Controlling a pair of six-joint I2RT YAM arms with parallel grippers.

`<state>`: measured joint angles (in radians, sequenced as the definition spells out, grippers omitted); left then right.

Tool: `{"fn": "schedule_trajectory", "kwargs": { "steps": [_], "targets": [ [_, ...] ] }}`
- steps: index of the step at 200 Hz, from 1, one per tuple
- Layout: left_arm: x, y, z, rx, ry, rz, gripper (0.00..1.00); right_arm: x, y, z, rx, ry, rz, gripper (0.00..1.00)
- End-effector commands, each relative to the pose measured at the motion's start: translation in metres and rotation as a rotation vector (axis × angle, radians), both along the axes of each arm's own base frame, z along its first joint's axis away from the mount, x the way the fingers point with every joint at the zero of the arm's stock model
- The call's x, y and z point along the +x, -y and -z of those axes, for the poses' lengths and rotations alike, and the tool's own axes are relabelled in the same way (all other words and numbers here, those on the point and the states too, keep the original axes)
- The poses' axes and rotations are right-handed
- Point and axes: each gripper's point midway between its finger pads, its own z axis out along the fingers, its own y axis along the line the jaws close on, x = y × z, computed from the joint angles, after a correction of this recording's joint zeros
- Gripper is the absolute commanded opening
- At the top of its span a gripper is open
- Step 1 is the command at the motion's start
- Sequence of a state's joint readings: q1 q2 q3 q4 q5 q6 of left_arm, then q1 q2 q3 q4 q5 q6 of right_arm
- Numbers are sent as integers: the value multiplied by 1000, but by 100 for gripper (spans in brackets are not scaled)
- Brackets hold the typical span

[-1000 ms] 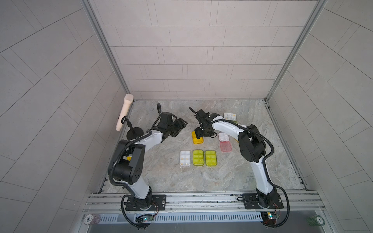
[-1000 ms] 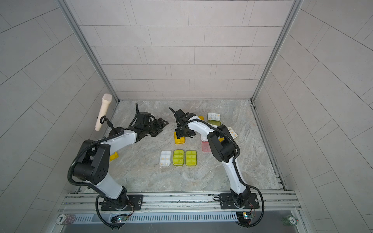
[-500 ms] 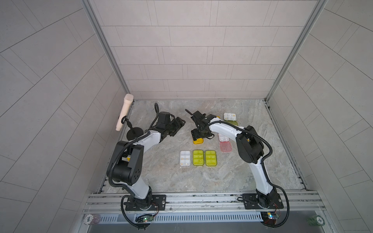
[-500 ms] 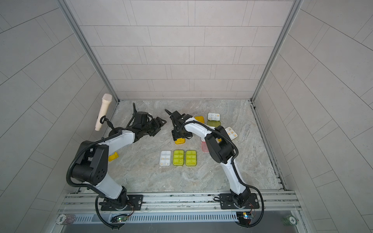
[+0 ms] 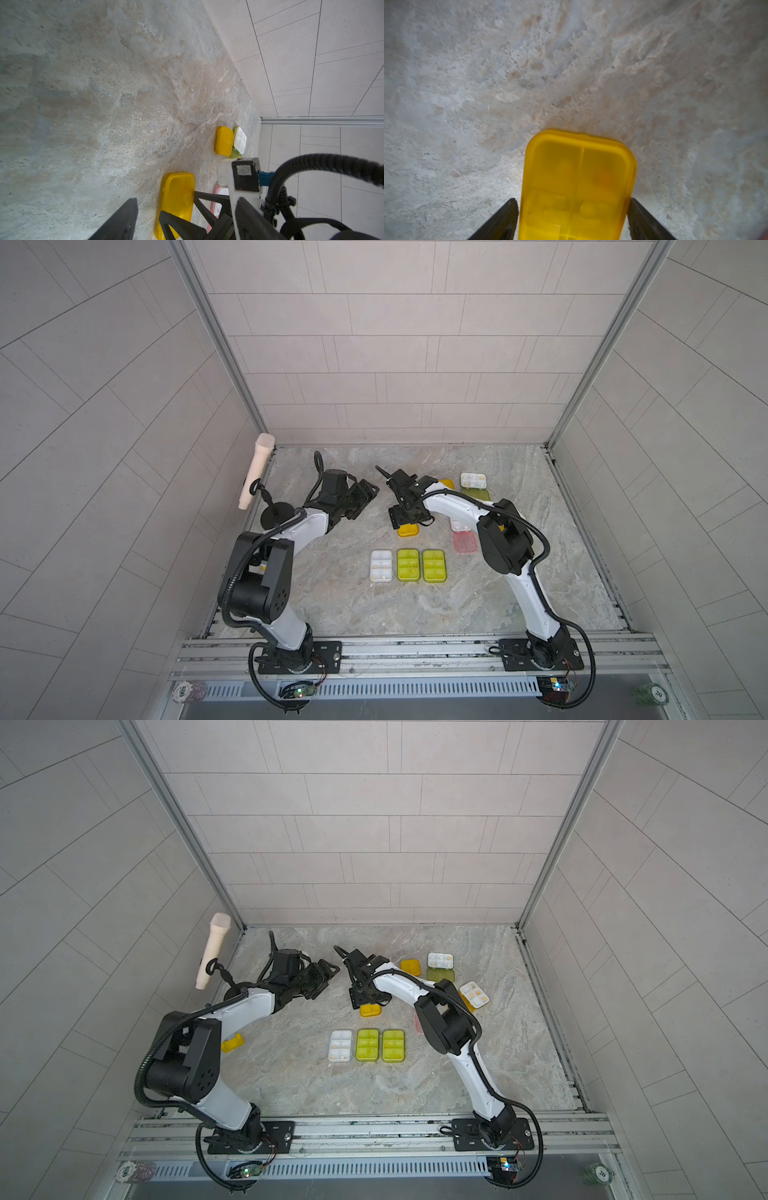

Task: Close pillboxes
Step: Pick up the pillbox at the center of the board.

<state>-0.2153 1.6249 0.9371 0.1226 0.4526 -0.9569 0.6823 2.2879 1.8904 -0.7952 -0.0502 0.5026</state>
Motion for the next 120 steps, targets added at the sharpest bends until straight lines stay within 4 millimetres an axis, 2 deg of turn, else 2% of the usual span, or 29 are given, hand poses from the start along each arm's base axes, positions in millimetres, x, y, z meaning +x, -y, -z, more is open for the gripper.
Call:
{"fn": "schedule_trajectory", "kwargs": {
  "steps": [1,29,52,88,120],
  "targets": [
    [0,-4,-14,-23,30,-16,78,-5,4,9,-53,-14,16,83],
    [1,-8,-16,-24,35,-25,78,-4,5,8,-51,-10,29,76],
    [3,-12,-20,-25,44,-34,78,-2,0,-2,-10,15,44,71],
    [6,-27,-33,-15,80,-62,78,-9,-21,-27,58,47,27,70],
    [8,-45,-48,19,119,-89,78,-26,-48,-53,114,83,6,70]
  ]
}}
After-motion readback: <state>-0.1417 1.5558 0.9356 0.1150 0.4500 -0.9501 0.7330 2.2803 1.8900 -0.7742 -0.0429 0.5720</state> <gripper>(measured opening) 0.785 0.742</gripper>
